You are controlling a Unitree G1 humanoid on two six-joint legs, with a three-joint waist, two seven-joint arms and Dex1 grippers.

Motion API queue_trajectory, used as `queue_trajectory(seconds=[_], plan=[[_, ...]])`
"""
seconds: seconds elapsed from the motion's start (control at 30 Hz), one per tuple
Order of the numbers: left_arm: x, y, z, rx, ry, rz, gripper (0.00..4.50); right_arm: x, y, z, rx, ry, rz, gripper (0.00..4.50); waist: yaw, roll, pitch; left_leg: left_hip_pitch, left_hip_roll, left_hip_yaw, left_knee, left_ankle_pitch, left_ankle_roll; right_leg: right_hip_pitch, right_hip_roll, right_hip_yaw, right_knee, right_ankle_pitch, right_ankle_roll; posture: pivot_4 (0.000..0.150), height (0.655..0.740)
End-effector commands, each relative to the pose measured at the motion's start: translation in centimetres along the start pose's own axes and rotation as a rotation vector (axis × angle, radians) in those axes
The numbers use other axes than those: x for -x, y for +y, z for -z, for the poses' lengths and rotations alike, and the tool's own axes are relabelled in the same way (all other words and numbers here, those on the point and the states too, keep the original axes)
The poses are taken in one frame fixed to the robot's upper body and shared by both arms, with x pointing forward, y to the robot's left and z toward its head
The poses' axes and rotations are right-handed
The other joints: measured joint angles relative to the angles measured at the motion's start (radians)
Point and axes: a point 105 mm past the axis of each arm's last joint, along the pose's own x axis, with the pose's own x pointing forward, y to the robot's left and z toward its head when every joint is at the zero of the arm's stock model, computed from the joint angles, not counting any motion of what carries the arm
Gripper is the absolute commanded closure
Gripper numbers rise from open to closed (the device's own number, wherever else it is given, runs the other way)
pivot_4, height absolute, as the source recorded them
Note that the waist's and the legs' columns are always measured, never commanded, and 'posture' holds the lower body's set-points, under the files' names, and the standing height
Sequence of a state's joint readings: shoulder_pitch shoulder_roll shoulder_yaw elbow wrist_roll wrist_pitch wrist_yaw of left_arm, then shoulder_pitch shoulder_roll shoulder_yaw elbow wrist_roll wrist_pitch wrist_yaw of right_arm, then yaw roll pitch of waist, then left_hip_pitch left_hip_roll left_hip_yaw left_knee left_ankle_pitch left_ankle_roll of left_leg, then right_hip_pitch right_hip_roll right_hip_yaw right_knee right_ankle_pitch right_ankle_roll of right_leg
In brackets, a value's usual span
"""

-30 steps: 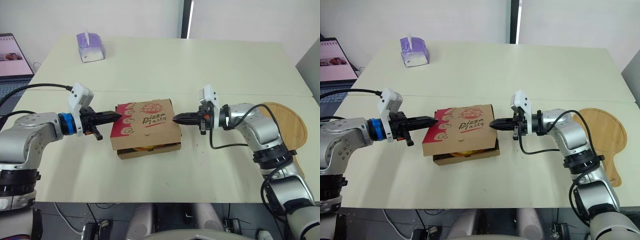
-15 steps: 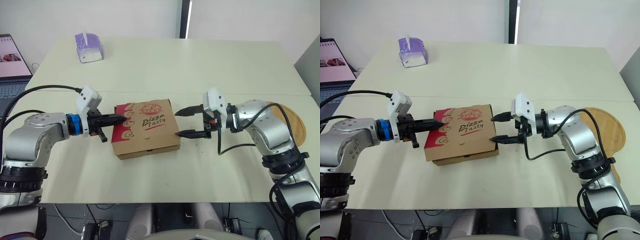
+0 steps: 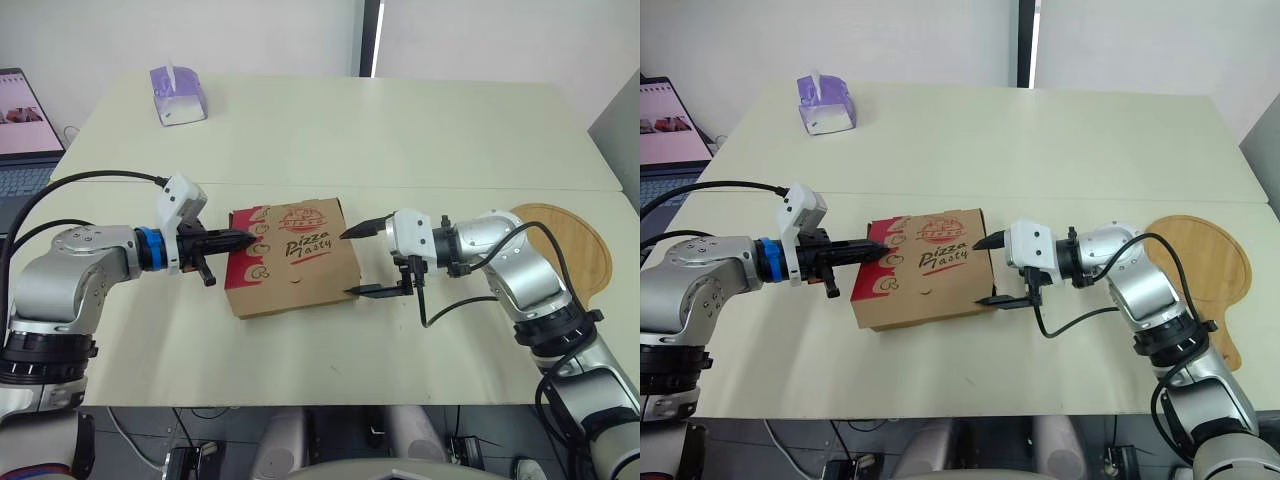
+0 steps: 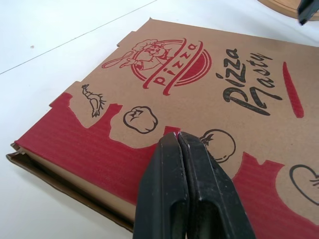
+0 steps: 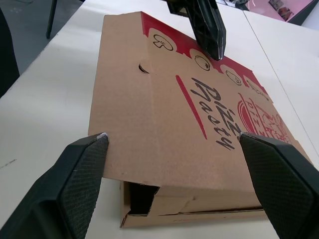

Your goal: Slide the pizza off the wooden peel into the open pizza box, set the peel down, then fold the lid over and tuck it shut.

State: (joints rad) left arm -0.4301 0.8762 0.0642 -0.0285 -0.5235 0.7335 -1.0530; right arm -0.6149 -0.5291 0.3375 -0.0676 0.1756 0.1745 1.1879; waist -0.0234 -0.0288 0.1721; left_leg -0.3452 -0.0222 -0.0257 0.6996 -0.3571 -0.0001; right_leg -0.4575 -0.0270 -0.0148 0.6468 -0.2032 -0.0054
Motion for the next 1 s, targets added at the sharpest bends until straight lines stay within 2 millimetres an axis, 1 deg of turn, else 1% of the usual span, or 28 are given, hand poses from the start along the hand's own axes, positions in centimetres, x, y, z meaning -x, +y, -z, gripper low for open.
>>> queue_trajectory(seconds=[0.03,0.2,0.3,0.53,0.73,1.0], plan=[[0.0,-0.1,-0.7,-0.031,-0.015,0.007,4.5,0.0,-0.4,-0.3,0.065,0.002,0.016,0.03,0.0,0.0,0.0,0.0,0.0,0.0,0.0,0.0,0.0,0.0,0.0,0.0,0.0,0.0,0.0,0.15,0.74],[0.0,-0.2,-0.6,-0.029,-0.011,0.01,4.5,-0.2,-0.5,-0.2,0.112,0.013,0.014,0.03,0.0,0.0,0.0,0.0,0.0,0.0,0.0,0.0,0.0,0.0,0.0,0.0,0.0,0.0,0.0,0.15,0.74],[-0.1,-0.2,-0.6,-0.028,-0.009,0.011,4.5,-0.3,-1.0,-0.4,0.122,0.003,0.04,0.03,0.0,0.0,0.0,0.0,0.0,0.0,0.0,0.0,0.0,0.0,0.0,0.0,0.0,0.0,0.0,0.15,0.74],[-0.4,-0.5,-0.1,-0.043,0.009,0.024,4.5,-0.6,-1.7,-0.5,0.111,-0.019,0.084,0.03,-0.001,0.0,0.0,0.0,0.0,0.0,0.0,0.0,0.0,0.0,0.0,0.0,0.0,0.0,0.0,0.15,0.74],[-0.8,-1.0,0.2,-0.059,0.022,0.043,4.5,-1.0,-1.8,0.2,0.1,-0.012,0.102,0.03,-0.002,0.0,0.0,0.0,0.0,0.0,0.0,0.0,0.0,0.0,0.0,0.0,0.001,0.0,0.0,0.15,0.74],[-1.1,-1.2,0.5,-0.083,0.046,0.061,4.5,-1.3,-1.3,1.1,0.083,0.001,0.106,0.03,-0.002,0.0,0.0,0.0,0.0,0.0,0.0,0.0,0.0,0.0,0.0,0.0,0.001,0.0,0.0,0.15,0.74]])
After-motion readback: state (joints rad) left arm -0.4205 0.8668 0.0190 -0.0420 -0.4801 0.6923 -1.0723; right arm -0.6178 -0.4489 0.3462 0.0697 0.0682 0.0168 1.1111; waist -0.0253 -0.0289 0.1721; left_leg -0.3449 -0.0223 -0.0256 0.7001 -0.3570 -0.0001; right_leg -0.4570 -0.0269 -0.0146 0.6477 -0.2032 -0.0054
